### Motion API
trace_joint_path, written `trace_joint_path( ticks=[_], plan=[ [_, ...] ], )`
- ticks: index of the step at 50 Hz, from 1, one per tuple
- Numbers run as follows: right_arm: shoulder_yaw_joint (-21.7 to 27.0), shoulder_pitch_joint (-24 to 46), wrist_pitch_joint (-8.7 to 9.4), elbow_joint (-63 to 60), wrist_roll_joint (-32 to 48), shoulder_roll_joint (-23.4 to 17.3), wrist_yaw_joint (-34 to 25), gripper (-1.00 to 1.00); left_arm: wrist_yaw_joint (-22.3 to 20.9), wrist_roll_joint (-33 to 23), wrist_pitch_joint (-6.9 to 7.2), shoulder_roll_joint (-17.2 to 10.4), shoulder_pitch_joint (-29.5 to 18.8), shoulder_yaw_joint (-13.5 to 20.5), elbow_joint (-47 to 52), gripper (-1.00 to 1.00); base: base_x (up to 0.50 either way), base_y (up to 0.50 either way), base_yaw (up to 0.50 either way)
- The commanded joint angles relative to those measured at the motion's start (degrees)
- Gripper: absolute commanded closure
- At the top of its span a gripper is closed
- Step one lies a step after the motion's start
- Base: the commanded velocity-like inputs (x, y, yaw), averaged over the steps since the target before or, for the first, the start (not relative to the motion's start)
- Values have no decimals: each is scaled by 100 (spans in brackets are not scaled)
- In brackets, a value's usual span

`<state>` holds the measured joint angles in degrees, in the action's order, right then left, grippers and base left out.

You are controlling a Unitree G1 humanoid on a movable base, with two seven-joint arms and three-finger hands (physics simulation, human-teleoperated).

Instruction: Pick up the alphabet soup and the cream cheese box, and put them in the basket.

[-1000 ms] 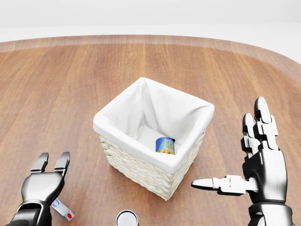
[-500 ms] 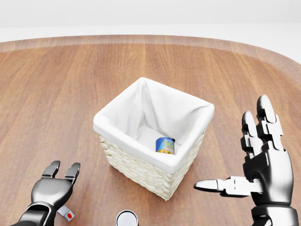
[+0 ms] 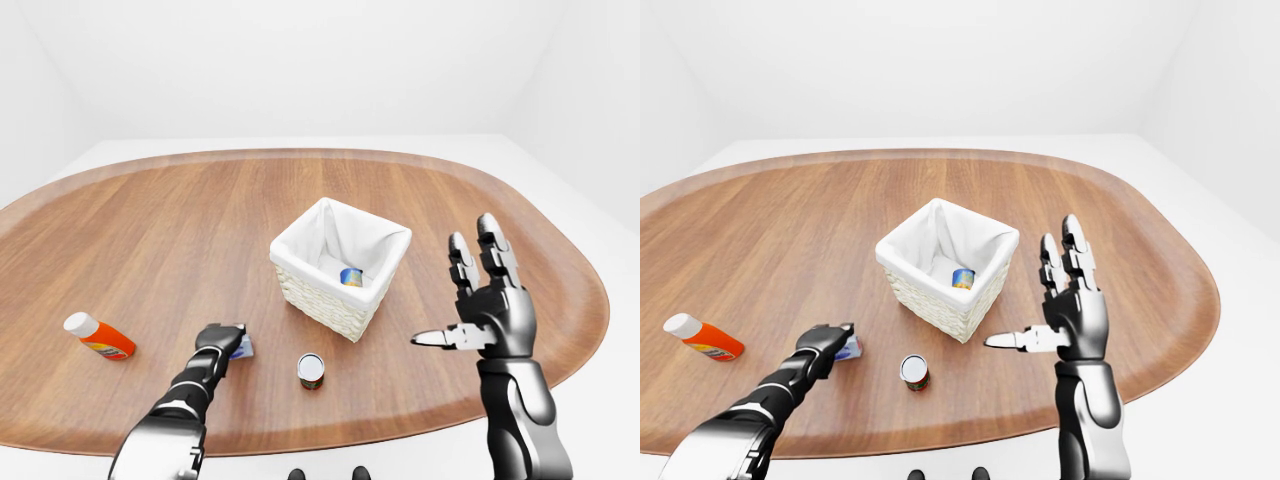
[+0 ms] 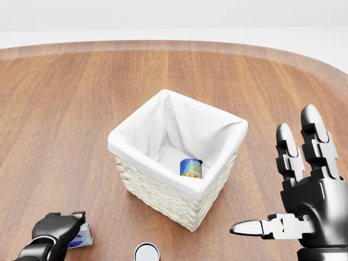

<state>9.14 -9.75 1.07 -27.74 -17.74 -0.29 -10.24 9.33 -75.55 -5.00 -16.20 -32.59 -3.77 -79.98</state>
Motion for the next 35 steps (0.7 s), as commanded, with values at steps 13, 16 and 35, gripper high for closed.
trace_joint_path(
  ticks=[13, 16, 35],
  plan=[
    [-154, -159, -83, -99, 56, 49, -258, -100, 706, 393, 0, -219, -135, 35, 93, 100, 0, 0, 0],
    [-183, -173, -117, -94, 110, 43, -262, -100, 855, 624, 0, -332, -217, 81, 168, 100, 0, 0, 0],
    [-245, -205, -124, -174, 267, 47, -220, -100, 756, 1297, 0, -754, 33, 178, 1627, 100, 0, 0, 0]
  ],
)
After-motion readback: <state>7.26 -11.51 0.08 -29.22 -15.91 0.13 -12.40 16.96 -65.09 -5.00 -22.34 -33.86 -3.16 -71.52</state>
